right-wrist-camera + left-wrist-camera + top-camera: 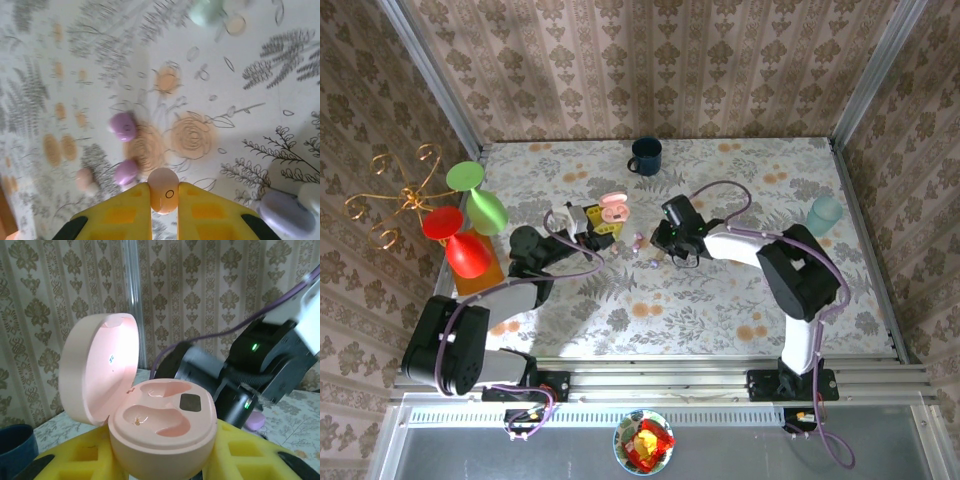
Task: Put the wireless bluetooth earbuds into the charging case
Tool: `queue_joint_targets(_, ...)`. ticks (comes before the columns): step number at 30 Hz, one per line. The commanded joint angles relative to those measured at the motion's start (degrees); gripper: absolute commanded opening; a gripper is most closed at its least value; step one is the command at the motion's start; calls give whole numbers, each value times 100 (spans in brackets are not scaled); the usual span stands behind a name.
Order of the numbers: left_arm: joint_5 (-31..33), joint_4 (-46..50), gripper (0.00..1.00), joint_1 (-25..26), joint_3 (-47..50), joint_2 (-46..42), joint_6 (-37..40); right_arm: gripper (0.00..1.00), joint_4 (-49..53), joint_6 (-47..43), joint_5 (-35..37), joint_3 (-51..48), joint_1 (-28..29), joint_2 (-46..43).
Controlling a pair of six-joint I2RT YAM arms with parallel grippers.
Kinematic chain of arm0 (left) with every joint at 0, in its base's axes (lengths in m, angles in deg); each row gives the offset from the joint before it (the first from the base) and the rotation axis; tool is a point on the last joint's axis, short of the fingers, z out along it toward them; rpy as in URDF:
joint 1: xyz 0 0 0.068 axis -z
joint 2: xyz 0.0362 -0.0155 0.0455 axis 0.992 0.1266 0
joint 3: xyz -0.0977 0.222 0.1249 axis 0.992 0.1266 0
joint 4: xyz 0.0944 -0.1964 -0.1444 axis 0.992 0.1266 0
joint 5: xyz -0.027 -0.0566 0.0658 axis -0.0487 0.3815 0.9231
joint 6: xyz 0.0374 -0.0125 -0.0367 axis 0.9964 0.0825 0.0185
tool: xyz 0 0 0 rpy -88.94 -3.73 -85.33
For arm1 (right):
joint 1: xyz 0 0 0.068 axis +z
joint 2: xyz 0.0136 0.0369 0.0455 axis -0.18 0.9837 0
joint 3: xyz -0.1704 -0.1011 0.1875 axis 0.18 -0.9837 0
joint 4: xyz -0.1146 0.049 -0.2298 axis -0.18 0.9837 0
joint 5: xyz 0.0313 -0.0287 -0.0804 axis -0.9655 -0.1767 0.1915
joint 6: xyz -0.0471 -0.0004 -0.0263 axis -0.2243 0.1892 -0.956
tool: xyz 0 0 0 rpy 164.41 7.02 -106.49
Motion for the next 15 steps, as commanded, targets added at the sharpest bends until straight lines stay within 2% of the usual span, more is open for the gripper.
queue_joint_targets(1, 206, -240, 32, -34, 24, 100, 303, 17, 392, -415, 164, -74, -27, -617)
queue_joint_targets(15, 1377, -107, 32, 182, -8, 466, 1151, 18, 1532, -978, 199, -287, 52, -2449)
